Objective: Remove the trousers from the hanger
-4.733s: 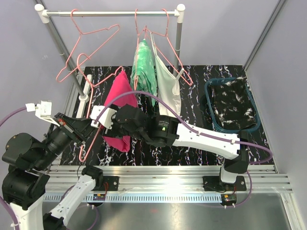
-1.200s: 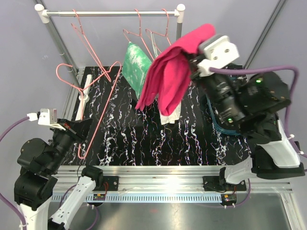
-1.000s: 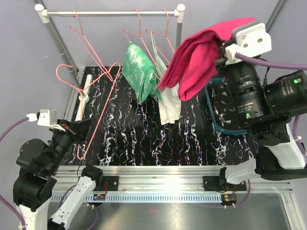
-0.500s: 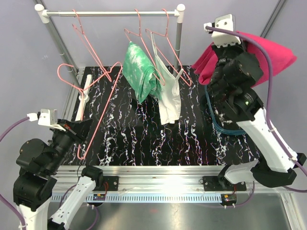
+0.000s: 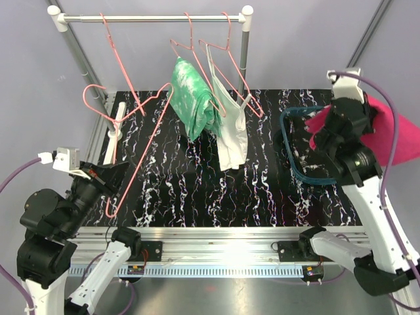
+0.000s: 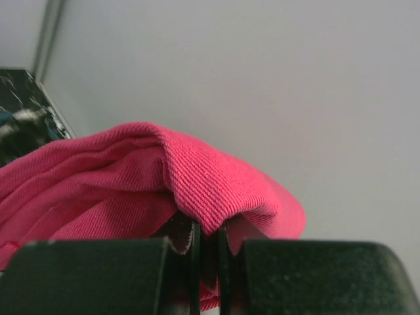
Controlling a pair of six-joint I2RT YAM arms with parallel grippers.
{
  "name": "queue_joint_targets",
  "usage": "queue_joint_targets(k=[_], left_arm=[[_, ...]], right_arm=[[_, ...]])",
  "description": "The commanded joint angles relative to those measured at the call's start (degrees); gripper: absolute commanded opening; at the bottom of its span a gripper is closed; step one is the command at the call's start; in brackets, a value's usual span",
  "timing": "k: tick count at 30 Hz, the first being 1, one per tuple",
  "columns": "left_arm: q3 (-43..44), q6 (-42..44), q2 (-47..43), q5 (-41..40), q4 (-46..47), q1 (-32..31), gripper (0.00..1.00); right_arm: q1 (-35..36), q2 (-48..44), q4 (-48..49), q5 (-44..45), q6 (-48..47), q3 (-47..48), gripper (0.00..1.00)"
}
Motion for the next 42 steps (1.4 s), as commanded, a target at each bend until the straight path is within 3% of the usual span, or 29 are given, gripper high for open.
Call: queue_joint_targets(k=[1,7,9,13,19,23,28,34,37,42], left_arm=[[-0.04,1.21,0.1,2.94,5.5,-0.04,0.0],[-1.62,1.74,0.01,3.64,6.3,-0.04,0.0],[-2.33,1.92,-0.07,3.82,6.82,-0.04,0.0],[-4.26,2.53,-0.08,4.26,8.05,-0.04,0.0],[-6.19,3.59,0.54,3.73,9.29,-0.13,0.0],[-6.55,4.11,0.72,3.64,9.73,-0.13,0.0],[-5.67,5.25,1.16,2.68,9.38,-0.04,0.0],[-6.99,4.91,2.12,1.62,10.95,-0.13,0.0],[-7.95,4.47,2.82,1.71,11.92,-0.13,0.0],[-8.75,3.59,3.7,1.89,13.24,-0.13,0.0]], right_arm=[[-2.19,-3.02,-2.82,-3.69,6.01,-5.01,0.0],[-4.73,-3.82,-7.05,-7.02,9.36,-11.24,0.0],[-9.1,-2.33,-8.0,-11.04,11.1,-13.8,0.0],[-12.74,6.0,-3.64,-14.41,11.82,-17.14,0.0],[-13.27,23.13,-2.13,-16.43,15.07,-9.42,0.0],[-13.27,30.18,2.96,-21.17,11.4,-8.0,0.0],[-13.27,35.46,11.49,-30.21,4.44,-9.94,0.0],[-13.44,35.03,19.58,-44.54,-0.56,-11.69,0.0],[-14.06,36.52,17.4,-50.69,-3.3,-9.68,0.0],[-15.99,39.51,4.15,-64.92,-1.63,-3.53,0.0]])
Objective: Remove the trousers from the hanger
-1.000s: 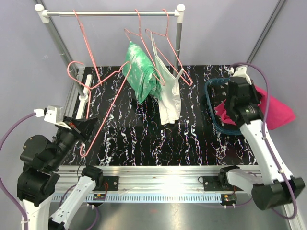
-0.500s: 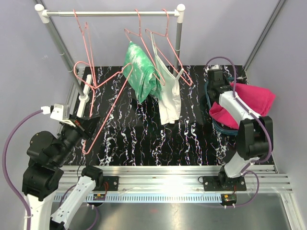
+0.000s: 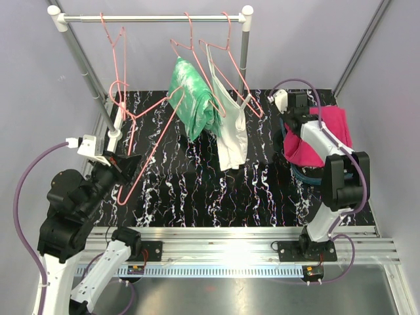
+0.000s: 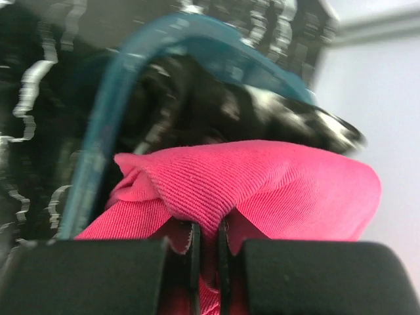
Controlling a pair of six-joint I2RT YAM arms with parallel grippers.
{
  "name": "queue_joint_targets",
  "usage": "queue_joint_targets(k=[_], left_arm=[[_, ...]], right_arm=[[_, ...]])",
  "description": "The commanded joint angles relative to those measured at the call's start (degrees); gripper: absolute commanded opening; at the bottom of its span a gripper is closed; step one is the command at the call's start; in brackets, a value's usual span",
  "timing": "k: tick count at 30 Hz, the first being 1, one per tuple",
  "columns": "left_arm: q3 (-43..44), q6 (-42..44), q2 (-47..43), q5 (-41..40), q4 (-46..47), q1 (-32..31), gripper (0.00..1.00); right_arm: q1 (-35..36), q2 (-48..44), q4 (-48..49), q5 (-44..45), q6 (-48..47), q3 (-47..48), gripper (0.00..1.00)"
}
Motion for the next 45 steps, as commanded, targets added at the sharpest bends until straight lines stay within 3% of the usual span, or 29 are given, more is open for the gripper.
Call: queue_joint_targets(k=[1,6,8,11,12,13,15,19,21,25,29,39,43,45], left_arm=[[-0.18,-0.46,1.26,-0.04,5.11,-0.13,0.0],[0.61,-0.37,1.52,-0.65,5.02,-0.13,0.0],[0.88,-0.54,1.43,-0.65,5.02,-0.04,0.0],[1.58,-0.72,1.61,-0.56,4.5,-0.13,0.0],[1.93,-0.72,1.44,-0.48,4.41,-0.13,0.0],[2.19,-0.72,1.52,-0.48,4.24,-0.13,0.0],[2.46,-0.72,1.26,-0.91,3.62,-0.13,0.0],[3.68,-0.28,0.82,-1.88,2.74,-0.13,0.0],[4.39,0.07,1.08,-2.41,1.78,-0.13,0.0],[6.5,0.95,1.34,-3.64,0.28,-0.13,0.0],[9.83,1.21,2.92,-3.29,-1.91,-0.13,0.0],[27.23,0.51,12.93,-2.32,-11.4,-0.13,0.0],[33.91,-0.72,17.16,-1.88,-14.04,-0.13,0.0],[34.71,-1.25,18.22,-1.18,-14.58,-0.13,0.0]], right_arm=[[-1.02,2.46,-3.99,-15.83,-0.19,6.73,0.0],[-2.78,5.28,-8.03,-18.29,1.48,9.63,0.0],[-3.13,6.25,-10.14,-15.26,4.1,11.74,0.0],[-3.39,7.57,-12.78,-9.19,8.84,15.95,0.21],[-3.48,6.87,-13.23,-8.9,10.35,16.57,0.42],[-3.83,6.26,-13.93,-9.51,11.84,18.06,0.5],[-5.23,3.72,-16.39,-14.06,17.11,19.39,0.57],[-7.61,-1.74,-17.44,-22.94,29.41,20.27,0.87],[-10.94,-5.15,-16.4,-26.3,35.92,18.96,0.89],[-14.11,-7.81,-14.37,-21.31,45.33,13.17,0.91],[-14.21,-2.9,-17.43,-12.79,42.8,11.92,0.97],[-14.29,15.64,-20.97,-18.3,44.28,8.85,0.99],[-14.29,15.14,-19.39,-18.83,45.51,6.39,1.0],[-14.29,10.66,-18.33,-14.71,45.87,5.77,0.99]])
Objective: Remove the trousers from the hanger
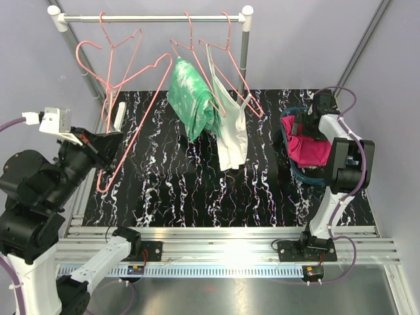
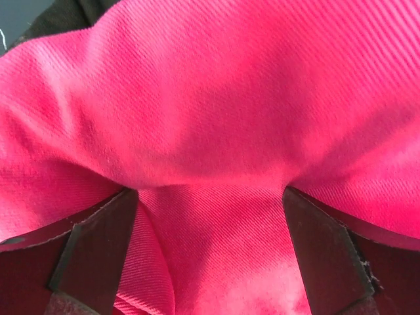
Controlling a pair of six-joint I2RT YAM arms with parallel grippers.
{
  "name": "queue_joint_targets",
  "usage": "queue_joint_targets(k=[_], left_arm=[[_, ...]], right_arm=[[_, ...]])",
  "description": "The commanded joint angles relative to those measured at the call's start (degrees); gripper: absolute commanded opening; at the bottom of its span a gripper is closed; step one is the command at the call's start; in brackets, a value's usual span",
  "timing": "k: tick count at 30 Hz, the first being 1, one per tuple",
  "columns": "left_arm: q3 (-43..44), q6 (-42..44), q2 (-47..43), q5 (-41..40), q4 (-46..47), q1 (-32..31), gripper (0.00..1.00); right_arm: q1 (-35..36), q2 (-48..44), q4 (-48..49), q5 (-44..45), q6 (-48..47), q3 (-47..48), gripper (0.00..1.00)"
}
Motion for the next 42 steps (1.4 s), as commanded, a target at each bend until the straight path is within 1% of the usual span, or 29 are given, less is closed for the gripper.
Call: queue_joint_targets(k=[1,2,3,5,6,8,9,10,11,12,13,14,16,18,19,20,21,22,23,25,30,32,35,39,40,42], left_arm=[[2.56,-1.51,3.03,1.25,-1.05,-0.04,0.0],[2.48,-1.69,3.38,1.07,-0.78,-0.04,0.0],[2.56,-1.95,4.17,0.2,-0.78,-0.13,0.0],[2.65,-1.95,4.88,-1.2,-0.61,-0.13,0.0],[2.82,-2.04,5.05,-1.65,-0.43,-0.13,0.0],[3.52,-2.04,6.89,-2.79,-0.17,-0.13,0.0],[4.92,-1.95,7.69,-3.14,-0.17,-0.13,0.0],[5.81,-1.87,8.74,-3.41,-0.43,-0.13,0.0],[6.68,-1.69,10.92,-4.45,-1.39,-0.13,0.0],[8.78,-1.43,12.34,-5.16,-2.18,-0.13,0.0],[9.76,-0.82,13.48,-5.08,-3.84,-0.21,0.0],[10.81,-0.72,15.84,-8.65,-4.73,-0.3,0.0],[12.93,-0.55,17.44,-10.52,-5.44,-0.48,0.0],[14.42,-0.55,19.98,-12.63,-5.88,-0.65,0.0],[16.52,-0.11,21.3,-13.25,-7.1,-0.65,0.0],[17.41,0.33,22.27,-14.56,-7.54,-0.74,0.0],[17.85,2.16,23.67,-15.01,-7.29,-0.74,0.0],[17.77,2.96,24.04,-15.27,-5.54,-0.74,0.0],[17.42,3.75,24.39,-15.36,-4.14,-0.74,0.0],[16.8,5.78,25.36,-15.36,0.07,-0.74,0.0],[18.12,7.8,29.4,-16.07,5.54,-0.65,0.0],[19.17,7.89,31.42,-17.73,7.47,-0.65,0.0],[21.37,8.33,35.27,-18.88,7.65,-0.13,0.0],[23.57,8.24,38.98,-18.44,7.39,3.37,0.0],[23.31,8.07,39.33,-17.83,7.65,4.26,0.0],[22.96,7.37,40.12,-15.54,7.31,6.45,0.0]], right_arm=[[0.52,-4.32,-3.84,2.72,2.85,-3.41,0.99],[0.61,-6.51,-3.66,3.33,2.68,-3.24,0.99],[0.53,-11.23,-4.62,3.69,2.77,-1.93,1.0],[0.52,-16.27,-5.41,4.39,3.47,-0.43,0.99],[0.52,-21.69,-5.68,4.74,4.08,0.79,0.99],[0.52,-27.25,-5.51,4.49,6.54,1.16,0.99],[0.52,-32.59,-5.07,3.79,7.76,0.98,0.99],[0.52,-35.34,-4.28,2.13,9.34,-0.41,1.0],[0.52,-38.15,-1.23,-3.46,9.71,-1.99,0.99],[0.52,-43.05,-0.07,-6.13,9.97,-3.4,0.99],[0.52,-45.36,0.29,-10.24,11.19,-5.41,0.99],[0.61,-49.04,-0.05,-11.59,11.99,-6.22,1.0],[0.52,-52.48,-1.37,-13.44,15.84,-8.33,0.99],[0.52,-57.57,-2.17,-17.65,17.96,-11.82,1.0],[0.52,-59.43,-1.21,-21.58,20.84,-13.41,0.99],[0.61,-62.84,-0.16,-23.97,21.74,-15.17,0.99],[0.53,-64.53,0.64,-26.26,22.71,-18.41,0.99],[0.52,-66.02,2.65,-30.89,24.46,-19.83,0.99],[0.61,-68.91,3.19,-32.68,25.0,-21.07,0.99],[0.61,-71.65,4.51,-36.45,27.02,-24.41,1.0],[0.61,-80.18,4.95,-40.25,27.9,-30.55,0.99],[0.61,-82.72,3.64,-39.73,26.68,-31.62,0.99],[0.61,-84.66,2.4,-39.37,27.37,-33.37,0.99],[0.61,-86.78,4.95,-43.41,30.8,-35.4,0.99],[0.53,-87.21,6.17,-45.16,31.94,-35.84,0.99],[0.61,-88.45,6.71,-45.79,32.74,-37.07,1.0]])
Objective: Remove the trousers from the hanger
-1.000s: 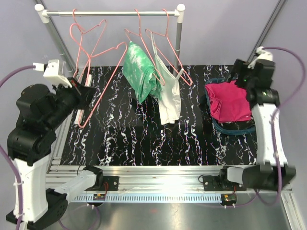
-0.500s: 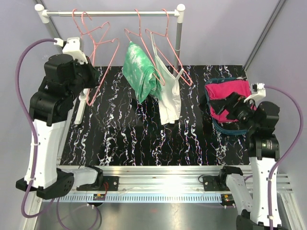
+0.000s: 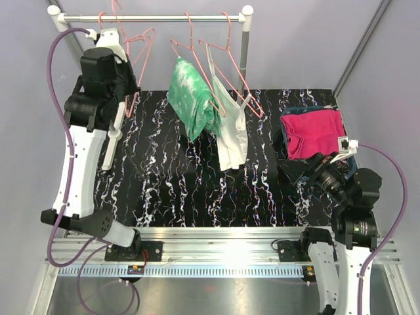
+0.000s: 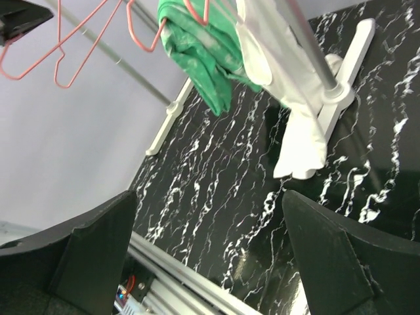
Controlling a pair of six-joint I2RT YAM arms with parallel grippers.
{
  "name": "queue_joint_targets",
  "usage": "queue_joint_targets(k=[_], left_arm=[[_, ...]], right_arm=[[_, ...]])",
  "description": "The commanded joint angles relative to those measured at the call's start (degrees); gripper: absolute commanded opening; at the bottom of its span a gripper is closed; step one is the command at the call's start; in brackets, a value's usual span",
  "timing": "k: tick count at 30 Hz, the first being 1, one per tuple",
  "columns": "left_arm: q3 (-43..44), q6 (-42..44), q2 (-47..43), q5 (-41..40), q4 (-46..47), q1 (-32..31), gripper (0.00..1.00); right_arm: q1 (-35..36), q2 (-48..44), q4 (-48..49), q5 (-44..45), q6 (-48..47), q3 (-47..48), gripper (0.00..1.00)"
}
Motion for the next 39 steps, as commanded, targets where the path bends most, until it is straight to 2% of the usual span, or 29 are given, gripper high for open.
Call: queue_joint_targets(k=[1,7,14,16,19,20,23,29,34,36,39], left_arm=[[0.79,-0.18,0.5,1.01,2.74,3.1,0.0],[-7.37,-0.53,-1.87,1.71,4.58,3.89,0.0],[-10.38,-0.44,-3.89,2.32,4.23,4.86,0.0],[-10.46,-0.44,-4.42,3.46,3.97,4.86,0.09],[-9.06,-1.06,-5.39,7.66,2.83,4.86,0.32],[-8.71,-1.49,-6.17,8.73,2.56,4.86,0.44],[-9.32,-2.72,-9.24,12.42,2.82,4.86,0.6],[-14.06,-6.85,-16.28,19.54,7.38,4.25,0.64],[-18.1,-12.12,-21.64,24.81,15.02,1.35,0.68],[-18.9,-14.67,-22.09,23.96,17.15,-1.9,0.67],[-18.9,-16.43,-21.57,16.69,18.11,-7.26,0.64]], right_arm=[[0.13,-1.92,3.43,-4.11,3.08,-1.66,0.99],[0.13,-2.63,0.36,-2.0,0.27,-1.05,0.99],[0.13,1.68,-7.37,5.21,-3.6,-0.18,0.99],[0.13,2.47,-8.69,5.38,-4.57,0.26,1.0],[0.22,2.56,-10.71,7.66,-6.67,1.58,1.0],[0.13,2.56,-11.5,8.54,-7.9,2.45,0.99],[0.22,2.12,-13.7,10.74,-9.57,3.78,1.0],[0.22,0.98,-15.29,11.01,-9.58,4.4,0.99],[0.22,0.45,-17.04,12.15,-9.23,5.36,0.99],[0.13,0.28,-17.31,12.06,-8.79,5.54,1.0],[0.13,-0.42,-17.31,11.19,-7.65,5.89,0.99]])
